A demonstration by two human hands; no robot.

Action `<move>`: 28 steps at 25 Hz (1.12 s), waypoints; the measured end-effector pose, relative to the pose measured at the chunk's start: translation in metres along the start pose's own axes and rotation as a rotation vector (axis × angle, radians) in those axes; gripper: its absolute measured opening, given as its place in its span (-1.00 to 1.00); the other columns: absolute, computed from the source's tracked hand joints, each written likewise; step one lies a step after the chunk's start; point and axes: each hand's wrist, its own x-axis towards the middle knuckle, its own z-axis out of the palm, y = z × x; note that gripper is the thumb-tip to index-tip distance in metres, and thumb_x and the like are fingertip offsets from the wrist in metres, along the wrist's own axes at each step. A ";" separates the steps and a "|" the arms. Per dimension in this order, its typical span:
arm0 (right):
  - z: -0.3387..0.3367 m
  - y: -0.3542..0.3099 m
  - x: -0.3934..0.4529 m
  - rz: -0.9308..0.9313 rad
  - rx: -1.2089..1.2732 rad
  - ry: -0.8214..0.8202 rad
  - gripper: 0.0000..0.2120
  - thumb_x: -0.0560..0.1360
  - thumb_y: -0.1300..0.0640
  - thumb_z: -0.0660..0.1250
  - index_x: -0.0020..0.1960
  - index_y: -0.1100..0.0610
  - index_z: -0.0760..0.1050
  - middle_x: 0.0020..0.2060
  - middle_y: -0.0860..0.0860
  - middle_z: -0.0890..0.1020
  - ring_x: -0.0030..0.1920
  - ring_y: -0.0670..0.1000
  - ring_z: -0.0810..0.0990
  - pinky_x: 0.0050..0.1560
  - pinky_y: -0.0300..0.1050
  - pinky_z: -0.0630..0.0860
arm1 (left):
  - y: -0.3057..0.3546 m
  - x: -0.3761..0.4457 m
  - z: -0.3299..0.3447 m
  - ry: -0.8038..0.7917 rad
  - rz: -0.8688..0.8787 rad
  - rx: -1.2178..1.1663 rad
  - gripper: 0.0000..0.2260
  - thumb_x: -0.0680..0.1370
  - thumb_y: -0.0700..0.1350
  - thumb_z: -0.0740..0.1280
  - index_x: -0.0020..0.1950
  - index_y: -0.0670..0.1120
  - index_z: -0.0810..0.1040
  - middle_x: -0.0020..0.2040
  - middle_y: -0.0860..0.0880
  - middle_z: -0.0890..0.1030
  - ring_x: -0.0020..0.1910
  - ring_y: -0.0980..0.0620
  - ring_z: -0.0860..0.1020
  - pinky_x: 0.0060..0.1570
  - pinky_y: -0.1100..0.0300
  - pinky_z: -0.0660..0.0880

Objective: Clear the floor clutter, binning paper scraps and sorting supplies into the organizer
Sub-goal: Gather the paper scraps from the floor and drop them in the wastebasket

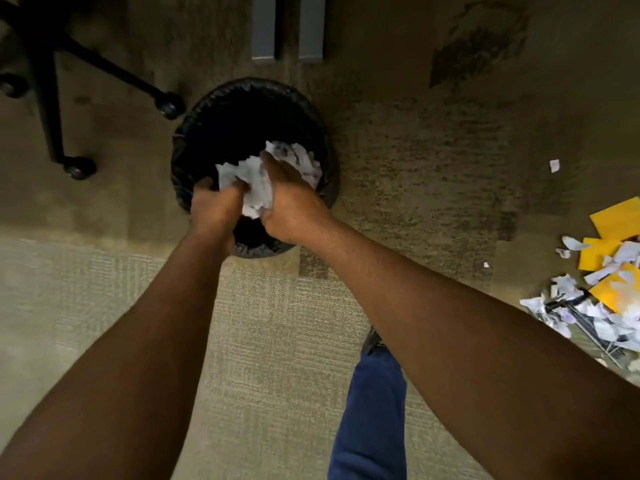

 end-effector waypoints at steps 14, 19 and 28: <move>-0.060 0.105 -0.113 0.048 -0.327 0.398 -0.38 0.55 -0.12 0.23 0.48 0.16 0.18 0.48 0.15 0.25 0.47 0.15 0.22 0.41 0.06 0.25 | -0.034 -0.102 0.090 -0.162 0.801 0.898 -0.46 0.64 0.11 0.04 0.51 -0.20 0.21 0.52 -0.23 0.21 0.50 -0.17 0.17 0.46 -0.03 0.13; -0.088 0.179 -0.205 0.237 -0.218 0.517 -0.48 0.60 -0.12 0.14 0.44 0.17 0.27 0.45 0.13 0.32 0.45 0.13 0.25 0.41 0.10 0.27 | -0.054 -0.183 0.168 -0.310 0.885 0.893 -0.53 0.62 0.08 0.12 0.37 -0.23 0.39 0.42 -0.26 0.37 0.42 -0.21 0.30 0.41 -0.06 0.21; -0.072 0.329 -0.367 0.570 -0.061 0.582 -0.54 0.58 -0.06 0.20 0.39 0.18 0.35 0.37 0.14 0.40 0.38 0.14 0.33 0.36 0.08 0.32 | -0.134 -0.291 0.299 -0.560 0.913 0.922 -0.57 0.58 -0.02 0.25 0.42 -0.14 0.37 0.44 -0.13 0.37 0.41 -0.12 0.32 0.35 0.07 0.27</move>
